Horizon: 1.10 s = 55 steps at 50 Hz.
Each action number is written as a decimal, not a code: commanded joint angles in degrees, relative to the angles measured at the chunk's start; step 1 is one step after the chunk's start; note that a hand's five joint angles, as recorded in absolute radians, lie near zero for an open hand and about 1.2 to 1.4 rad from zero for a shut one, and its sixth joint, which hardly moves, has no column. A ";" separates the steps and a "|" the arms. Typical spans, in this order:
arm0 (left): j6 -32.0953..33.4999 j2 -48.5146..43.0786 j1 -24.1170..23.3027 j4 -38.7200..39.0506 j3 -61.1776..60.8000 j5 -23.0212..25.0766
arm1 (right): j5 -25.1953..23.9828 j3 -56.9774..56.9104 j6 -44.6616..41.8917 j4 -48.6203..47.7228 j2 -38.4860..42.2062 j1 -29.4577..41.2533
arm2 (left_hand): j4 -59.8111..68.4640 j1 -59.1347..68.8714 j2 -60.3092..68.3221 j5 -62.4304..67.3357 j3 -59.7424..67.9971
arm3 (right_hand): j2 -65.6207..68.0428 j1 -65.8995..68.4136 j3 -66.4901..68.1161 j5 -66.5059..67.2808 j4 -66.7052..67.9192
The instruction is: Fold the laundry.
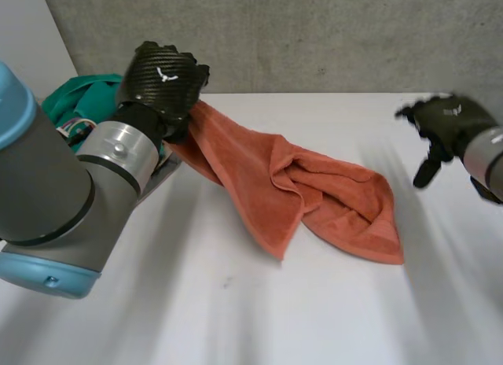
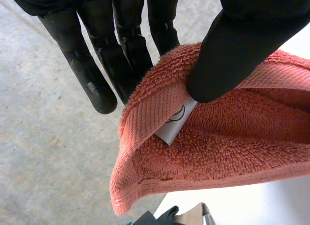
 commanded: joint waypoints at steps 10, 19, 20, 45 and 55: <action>0.04 2.24 0.74 0.25 0.23 0.20 | -9.62 -0.24 8.78 -1.92 15.88 -2.74 | 11.46 16.06 11.64 14.60 11.97 | 0.92 0.24 1.02 0.37 1.24; 0.05 2.51 1.35 0.25 1.37 0.20 | -6.37 -0.51 7.55 -5.71 19.85 0.16 | 11.46 16.06 11.64 14.60 11.97 | 29.54 28.85 29.64 28.99 29.86; -0.04 2.51 1.70 0.25 1.55 0.20 | -5.93 -0.59 7.29 -5.97 19.50 0.16 | 11.46 16.06 11.64 14.60 11.97 | 59.83 59.14 59.93 59.27 60.15; -2.77 -25.78 16.47 1.57 13.76 2.31 | -6.54 12.32 -11.78 -0.08 -9.59 0.95 | -42.56 -37.97 -42.38 -39.43 -42.05 | 68.48 67.80 68.58 67.93 68.80; -3.56 -15.90 12.35 0.16 4.84 2.14 | -5.84 12.94 -11.70 -0.43 -5.91 2.89 | -50.60 -46.01 -50.42 -47.47 -50.09 | 68.48 67.80 68.58 67.93 68.80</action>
